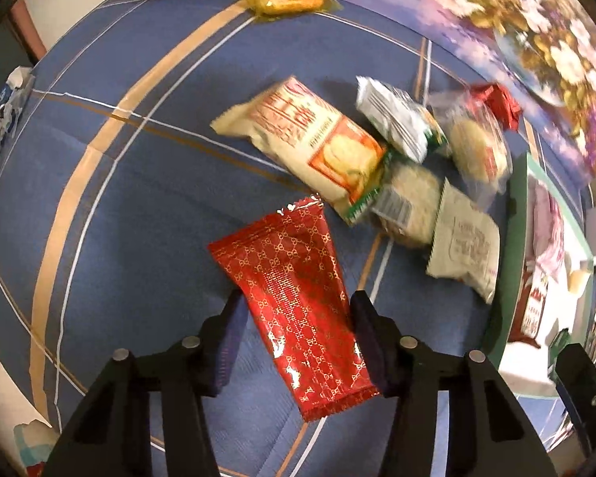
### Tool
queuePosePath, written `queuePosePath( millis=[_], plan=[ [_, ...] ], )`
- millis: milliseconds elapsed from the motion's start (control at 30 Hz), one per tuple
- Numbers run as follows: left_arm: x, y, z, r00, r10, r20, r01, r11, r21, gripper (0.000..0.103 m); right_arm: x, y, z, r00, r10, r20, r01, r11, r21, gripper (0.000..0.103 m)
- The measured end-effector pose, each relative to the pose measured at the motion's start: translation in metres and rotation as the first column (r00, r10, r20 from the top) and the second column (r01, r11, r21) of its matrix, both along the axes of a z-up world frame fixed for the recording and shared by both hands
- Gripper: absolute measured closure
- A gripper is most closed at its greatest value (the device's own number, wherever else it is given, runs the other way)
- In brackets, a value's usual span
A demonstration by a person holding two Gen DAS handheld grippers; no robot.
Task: Organize snacks
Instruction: 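Grasp the red patterned packet with the left tool while the right tool grasps the cream printed packet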
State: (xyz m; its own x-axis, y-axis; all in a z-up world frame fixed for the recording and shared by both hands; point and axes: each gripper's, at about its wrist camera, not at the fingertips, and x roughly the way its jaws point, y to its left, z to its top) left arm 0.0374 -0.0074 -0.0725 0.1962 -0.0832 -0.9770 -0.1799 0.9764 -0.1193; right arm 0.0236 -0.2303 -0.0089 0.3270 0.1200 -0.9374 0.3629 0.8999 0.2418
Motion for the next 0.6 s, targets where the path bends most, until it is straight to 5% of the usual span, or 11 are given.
queuePosePath(
  millis=[333, 600],
  plan=[
    [0.019, 0.017, 0.013, 0.997, 0.079, 0.008, -0.079, 0.995, -0.059, 0.049, 0.043, 0.034, 0.007, 0.984, 0.172, 0.040, -0.170, 0.985, -0.043, 0.000],
    [0.039, 0.019, -0.006, 0.995, 0.098, 0.027, -0.097, 0.994, -0.048, 0.049, 0.080, 0.054, -0.013, 0.971, 0.238, 0.015, -0.239, 0.971, 0.025, 0.008]
  ],
)
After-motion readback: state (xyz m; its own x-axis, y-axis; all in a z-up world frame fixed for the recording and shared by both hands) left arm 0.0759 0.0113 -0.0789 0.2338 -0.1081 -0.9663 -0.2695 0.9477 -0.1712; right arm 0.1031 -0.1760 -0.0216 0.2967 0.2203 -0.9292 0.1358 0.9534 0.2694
